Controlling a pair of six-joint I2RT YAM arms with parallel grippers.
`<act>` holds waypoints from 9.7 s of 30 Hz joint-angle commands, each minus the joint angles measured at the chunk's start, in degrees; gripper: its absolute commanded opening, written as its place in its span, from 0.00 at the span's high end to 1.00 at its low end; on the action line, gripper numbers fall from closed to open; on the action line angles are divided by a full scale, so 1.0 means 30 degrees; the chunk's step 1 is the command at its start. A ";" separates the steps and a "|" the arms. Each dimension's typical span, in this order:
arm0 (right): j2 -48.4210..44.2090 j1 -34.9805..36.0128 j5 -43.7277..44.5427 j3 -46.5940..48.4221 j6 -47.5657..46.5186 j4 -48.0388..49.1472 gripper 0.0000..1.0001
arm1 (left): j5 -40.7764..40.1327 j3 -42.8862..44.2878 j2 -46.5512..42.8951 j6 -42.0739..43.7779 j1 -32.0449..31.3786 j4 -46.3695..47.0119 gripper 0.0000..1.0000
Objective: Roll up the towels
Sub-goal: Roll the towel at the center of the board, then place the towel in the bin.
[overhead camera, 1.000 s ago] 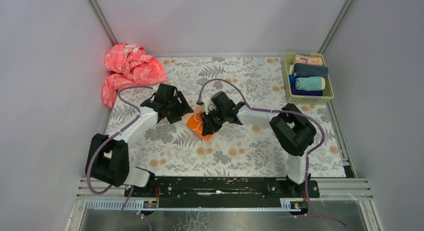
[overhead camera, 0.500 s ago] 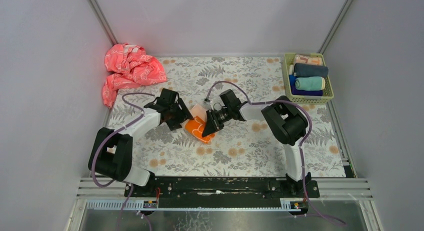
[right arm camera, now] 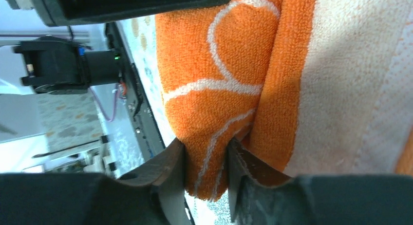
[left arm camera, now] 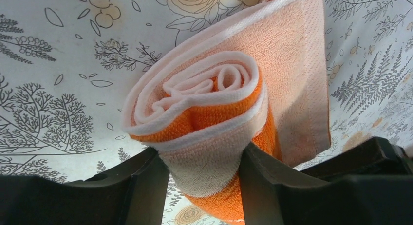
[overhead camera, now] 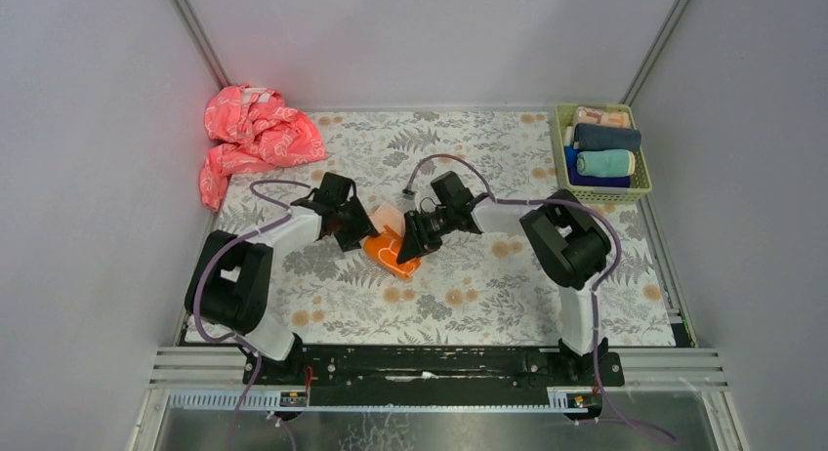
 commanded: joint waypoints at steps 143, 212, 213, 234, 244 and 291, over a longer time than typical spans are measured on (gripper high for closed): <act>-0.2045 0.2060 0.4555 -0.0447 -0.8253 -0.6211 0.71 | 0.3864 -0.1143 -0.1869 -0.1131 0.0941 0.2525 0.26; -0.3752 0.2600 1.7859 0.2967 -0.3747 -0.9941 0.90 | -0.3331 0.0372 -0.7257 0.1977 -0.0006 -0.0375 0.22; -0.4250 0.2180 1.8120 0.2902 -0.3435 -1.0230 0.90 | -0.3873 0.0941 -0.7783 0.2433 0.0077 -0.0987 0.21; -0.9022 -1.1575 2.7695 0.6582 0.1990 -1.8208 0.92 | -1.1307 0.2257 -1.2213 0.7588 -0.0140 -0.3900 0.03; -0.4227 -1.5770 2.9188 1.3403 0.4858 -1.9504 0.97 | -1.2162 0.1981 -1.2150 0.7627 -0.0773 -0.3879 0.01; 0.1388 -1.6300 2.5870 1.4169 1.0679 -1.7512 1.00 | -1.2053 0.1812 -1.1073 0.7621 -0.0598 -0.3884 0.00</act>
